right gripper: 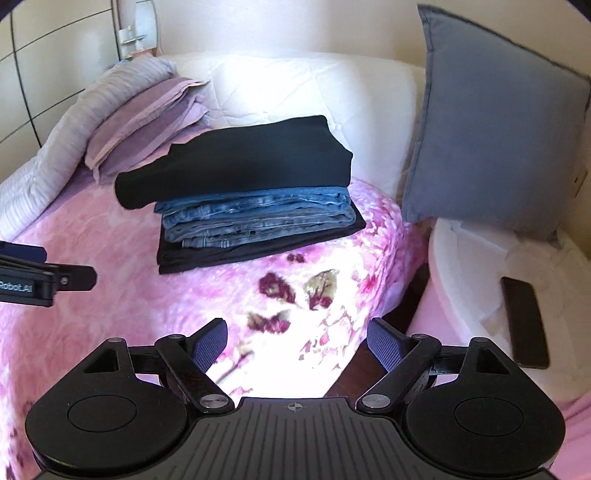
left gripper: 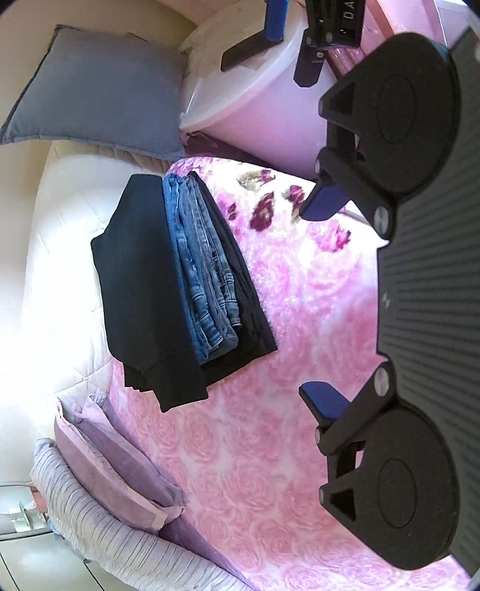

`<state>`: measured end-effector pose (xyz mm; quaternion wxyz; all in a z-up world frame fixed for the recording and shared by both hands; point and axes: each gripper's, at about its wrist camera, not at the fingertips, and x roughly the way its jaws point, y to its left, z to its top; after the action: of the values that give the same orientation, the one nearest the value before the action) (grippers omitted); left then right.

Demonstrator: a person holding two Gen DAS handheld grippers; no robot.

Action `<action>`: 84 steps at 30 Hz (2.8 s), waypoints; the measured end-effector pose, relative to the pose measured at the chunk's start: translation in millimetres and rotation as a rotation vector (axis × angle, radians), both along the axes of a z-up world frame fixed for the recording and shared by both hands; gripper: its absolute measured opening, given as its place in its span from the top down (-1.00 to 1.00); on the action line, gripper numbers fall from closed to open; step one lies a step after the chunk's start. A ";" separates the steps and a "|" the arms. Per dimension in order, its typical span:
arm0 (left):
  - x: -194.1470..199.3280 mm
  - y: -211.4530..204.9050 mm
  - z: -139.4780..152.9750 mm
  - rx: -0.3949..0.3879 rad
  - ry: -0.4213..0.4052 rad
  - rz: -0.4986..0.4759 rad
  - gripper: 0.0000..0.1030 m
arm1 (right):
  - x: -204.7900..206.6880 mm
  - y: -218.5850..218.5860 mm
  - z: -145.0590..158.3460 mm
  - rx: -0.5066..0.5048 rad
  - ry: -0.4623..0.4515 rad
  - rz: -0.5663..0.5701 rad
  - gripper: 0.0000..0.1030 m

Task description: Fold clothes

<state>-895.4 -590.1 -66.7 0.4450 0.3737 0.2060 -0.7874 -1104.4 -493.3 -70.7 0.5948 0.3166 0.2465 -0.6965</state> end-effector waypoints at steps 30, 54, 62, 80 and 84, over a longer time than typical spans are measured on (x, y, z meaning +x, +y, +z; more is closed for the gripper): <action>-0.1 16.9 5.6 0.026 0.069 0.115 -0.78 | 11.7 8.0 19.4 -0.027 0.011 0.015 -0.69; -19.9 -5.0 -5.7 0.040 0.034 0.149 -0.78 | 11.3 -30.6 -3.2 -0.011 0.048 0.103 -0.69; -25.2 -11.5 -12.1 0.081 0.035 0.179 -0.78 | 4.0 -36.6 -11.2 0.008 0.037 0.118 -0.69; -27.1 -18.2 -15.3 0.097 0.064 0.208 -0.78 | 3.3 -42.6 -10.5 0.038 0.050 0.133 -0.69; -23.9 -21.1 -16.9 0.105 0.064 0.227 -0.79 | 2.9 -45.2 -9.9 0.049 0.050 0.129 -0.69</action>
<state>-919.4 -611.2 -83.6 0.5041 0.3455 0.3021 -0.7316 -1101.5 -538.5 -80.6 0.6242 0.2970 0.2979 -0.6583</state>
